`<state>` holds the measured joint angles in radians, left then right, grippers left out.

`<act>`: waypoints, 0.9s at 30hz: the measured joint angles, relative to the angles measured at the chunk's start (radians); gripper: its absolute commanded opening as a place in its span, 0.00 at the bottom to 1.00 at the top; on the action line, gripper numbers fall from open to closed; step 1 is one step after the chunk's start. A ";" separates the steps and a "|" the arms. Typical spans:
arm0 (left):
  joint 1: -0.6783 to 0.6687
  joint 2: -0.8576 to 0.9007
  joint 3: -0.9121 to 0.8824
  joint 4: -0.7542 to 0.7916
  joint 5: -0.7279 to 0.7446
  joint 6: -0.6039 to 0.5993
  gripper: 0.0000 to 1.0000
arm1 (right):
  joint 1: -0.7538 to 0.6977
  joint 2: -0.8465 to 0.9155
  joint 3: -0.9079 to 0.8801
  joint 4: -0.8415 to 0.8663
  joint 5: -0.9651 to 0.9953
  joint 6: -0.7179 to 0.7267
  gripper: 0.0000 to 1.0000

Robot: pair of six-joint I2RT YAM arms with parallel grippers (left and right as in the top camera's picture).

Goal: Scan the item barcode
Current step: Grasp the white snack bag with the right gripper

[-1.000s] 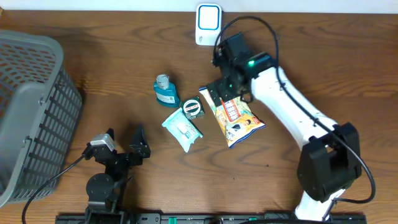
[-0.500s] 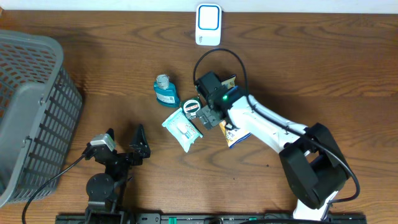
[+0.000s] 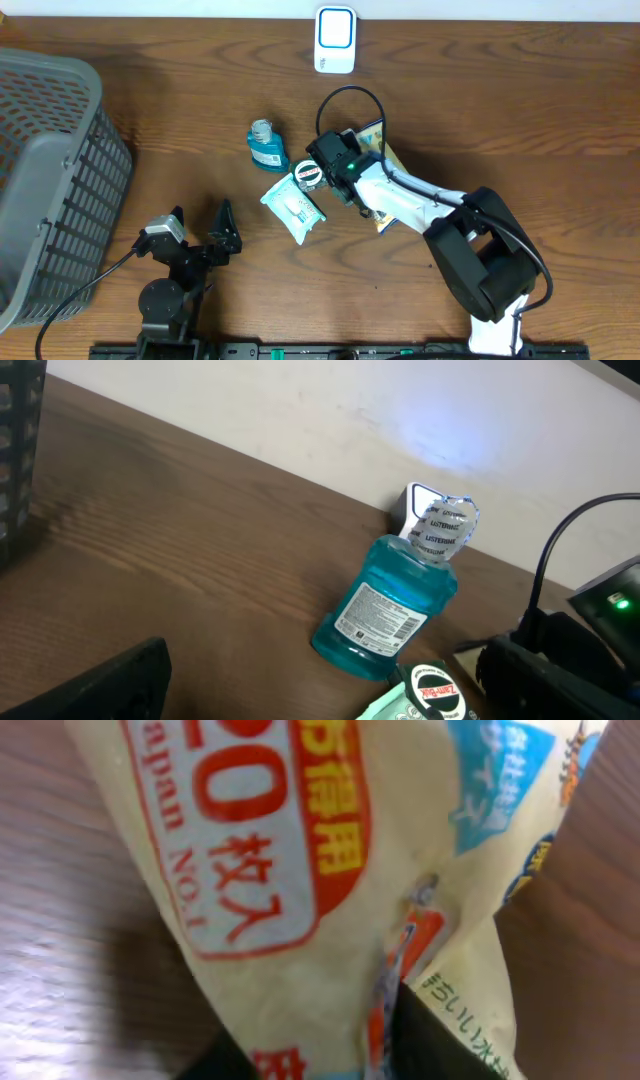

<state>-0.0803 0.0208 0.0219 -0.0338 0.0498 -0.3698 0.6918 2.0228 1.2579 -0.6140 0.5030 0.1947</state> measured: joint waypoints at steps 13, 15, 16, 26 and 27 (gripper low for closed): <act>0.000 0.000 0.000 0.000 0.000 0.000 0.98 | -0.065 -0.005 0.266 -0.412 -0.396 -0.053 0.01; 0.000 0.000 0.000 0.000 0.000 0.000 0.98 | -0.092 -0.031 0.286 -0.486 -0.549 -0.123 0.01; 0.000 0.000 0.000 0.000 0.000 0.000 0.98 | -0.107 -0.046 0.286 -0.529 -0.632 -0.171 0.01; 0.000 0.000 0.000 0.000 0.000 0.000 0.98 | -0.277 -0.094 0.270 -0.816 -1.409 -0.890 0.01; 0.000 0.000 0.000 0.000 0.000 0.000 0.98 | -0.282 -0.094 0.259 -0.848 -1.465 -0.945 0.01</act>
<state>-0.0803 0.0208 0.0219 -0.0338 0.0502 -0.3698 0.4095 1.9289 1.5169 -1.4616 -0.9619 -0.7502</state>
